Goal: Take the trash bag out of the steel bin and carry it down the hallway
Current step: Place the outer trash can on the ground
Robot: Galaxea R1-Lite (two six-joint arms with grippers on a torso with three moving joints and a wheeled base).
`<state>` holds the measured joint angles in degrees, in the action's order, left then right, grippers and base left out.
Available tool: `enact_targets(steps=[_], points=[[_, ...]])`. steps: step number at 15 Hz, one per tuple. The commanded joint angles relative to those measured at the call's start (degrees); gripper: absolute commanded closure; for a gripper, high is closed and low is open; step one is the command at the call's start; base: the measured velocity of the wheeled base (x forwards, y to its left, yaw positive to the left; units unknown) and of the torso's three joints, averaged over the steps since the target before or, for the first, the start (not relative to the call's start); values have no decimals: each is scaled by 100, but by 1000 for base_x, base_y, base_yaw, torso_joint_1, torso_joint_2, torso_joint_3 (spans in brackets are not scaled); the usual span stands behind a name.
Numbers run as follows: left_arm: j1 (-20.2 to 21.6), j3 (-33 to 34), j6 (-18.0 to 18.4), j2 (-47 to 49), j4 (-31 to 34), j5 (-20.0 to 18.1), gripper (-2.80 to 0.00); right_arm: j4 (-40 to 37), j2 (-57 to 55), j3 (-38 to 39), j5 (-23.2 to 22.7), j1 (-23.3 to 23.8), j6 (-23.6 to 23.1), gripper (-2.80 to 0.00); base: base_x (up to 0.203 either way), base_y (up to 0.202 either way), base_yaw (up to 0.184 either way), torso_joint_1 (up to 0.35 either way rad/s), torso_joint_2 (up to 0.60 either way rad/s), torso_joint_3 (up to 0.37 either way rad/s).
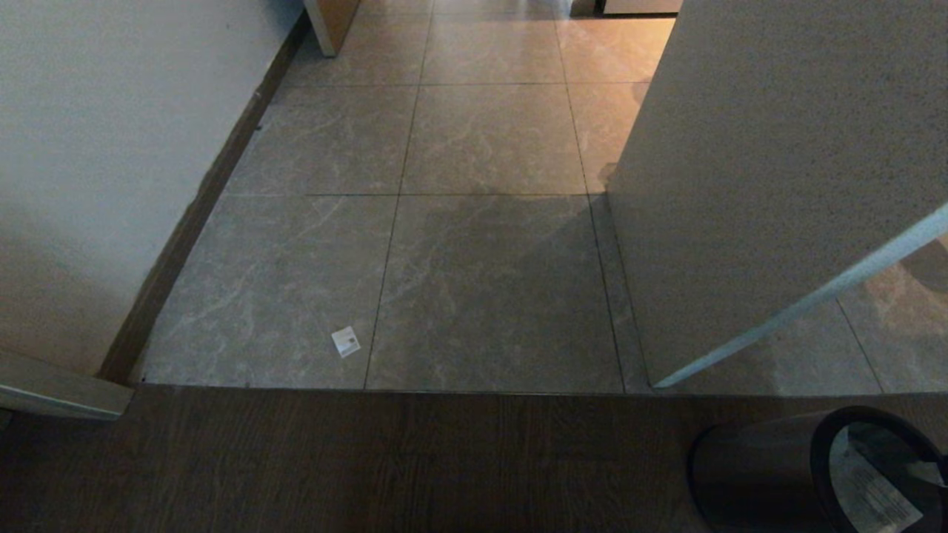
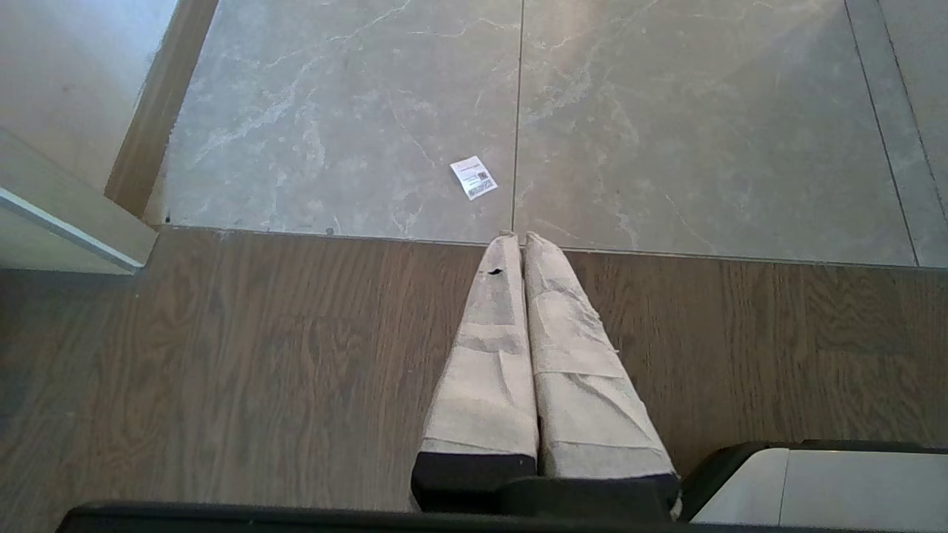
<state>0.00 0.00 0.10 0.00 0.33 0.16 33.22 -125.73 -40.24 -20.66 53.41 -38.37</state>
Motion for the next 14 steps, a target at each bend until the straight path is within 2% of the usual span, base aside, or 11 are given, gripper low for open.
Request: enact_targets(steps=[1,4,7,10,14], points=[[0,0,-1,0,2,2,0,44,-89,-6,-123,-1,-96,0,0,0,0,0,0,0],[0,0,-1,0,2,2,0,-57,1,63,-158,-6,-206,0,0,0,0,0,0,0],[0,0,-1,0,2,2,0,-503,361,114,-145,1,-338,0,0,0,0,0,0,0],[0,0,-1,0,2,2,0,-961,1005,225,-126,95,-483,0,0,0,0,0,0,0],[0,0,-1,0,2,2,0,-1933,2183,245,-352,280,-548,0,0,0,0,0,0,0]])
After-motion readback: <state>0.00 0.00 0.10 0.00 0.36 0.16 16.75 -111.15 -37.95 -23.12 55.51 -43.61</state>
